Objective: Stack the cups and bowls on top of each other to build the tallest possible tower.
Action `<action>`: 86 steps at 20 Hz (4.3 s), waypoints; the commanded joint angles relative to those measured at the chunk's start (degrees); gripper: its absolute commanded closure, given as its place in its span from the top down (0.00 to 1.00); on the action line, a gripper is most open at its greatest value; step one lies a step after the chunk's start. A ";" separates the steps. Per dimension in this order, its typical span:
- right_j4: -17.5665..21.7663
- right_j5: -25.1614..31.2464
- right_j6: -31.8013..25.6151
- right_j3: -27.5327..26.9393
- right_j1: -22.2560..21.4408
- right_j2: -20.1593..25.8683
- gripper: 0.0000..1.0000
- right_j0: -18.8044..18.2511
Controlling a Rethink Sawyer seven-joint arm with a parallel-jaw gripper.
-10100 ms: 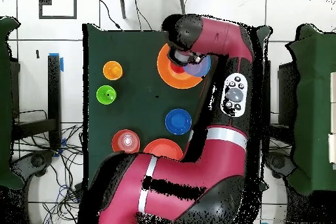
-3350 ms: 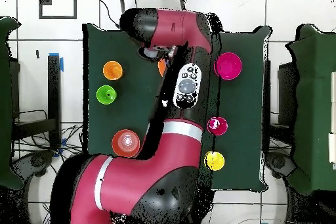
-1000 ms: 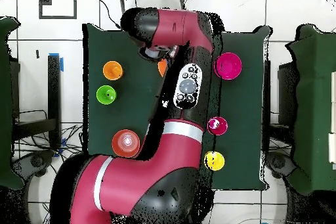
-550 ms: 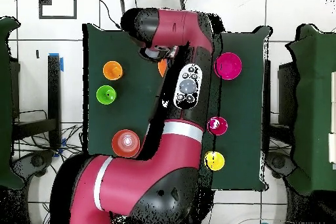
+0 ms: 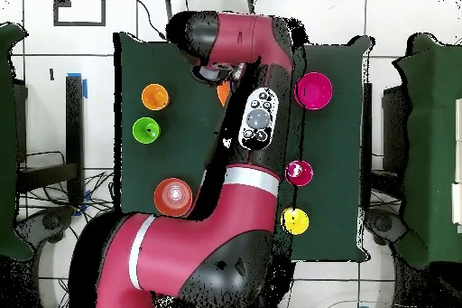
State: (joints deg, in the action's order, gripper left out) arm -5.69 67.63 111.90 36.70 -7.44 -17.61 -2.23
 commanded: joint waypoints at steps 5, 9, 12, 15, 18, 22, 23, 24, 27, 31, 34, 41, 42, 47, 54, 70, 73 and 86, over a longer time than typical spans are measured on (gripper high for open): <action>0.50 -0.58 6.86 4.35 -0.47 2.96 0.00 -0.20; 0.46 -1.13 6.80 4.67 -0.41 3.14 0.00 -0.32; 0.51 -1.40 6.74 4.78 -0.44 3.14 0.00 -0.42; 0.42 -1.30 6.83 4.77 -0.36 3.20 0.00 -0.51; 0.48 -1.69 6.89 5.45 -0.67 3.21 1.00 -0.31; 0.62 -1.64 6.80 5.47 -0.69 3.12 1.00 -0.17; 0.63 -1.53 6.80 5.39 -0.66 3.09 1.00 -0.18; 0.63 -1.44 6.77 5.29 -0.59 3.08 1.00 -0.19; 0.60 -1.14 6.75 4.97 -0.43 3.06 1.00 -0.23; 0.92 -1.23 6.41 4.37 -0.29 2.83 1.00 -0.23; 0.85 -1.75 6.37 5.26 -0.69 3.03 1.00 -0.10; 0.95 0.51 5.10 7.72 -4.54 2.29 1.00 0.55; 0.89 2.13 4.57 7.69 -5.59 2.02 1.00 0.62; 0.43 4.85 3.70 6.99 -6.72 2.31 1.00 0.27; -0.34 6.36 3.38 6.90 -8.15 3.31 1.00 -0.09; -6.27 -3.24 11.34 16.61 -10.44 5.49 1.00 2.66; -7.05 -3.92 11.74 17.01 -10.34 5.15 1.00 3.06; -8.27 -7.44 10.38 17.88 -8.63 4.41 1.00 3.29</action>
State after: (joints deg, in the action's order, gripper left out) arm -13.78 64.09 111.90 47.24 -18.56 -17.98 0.54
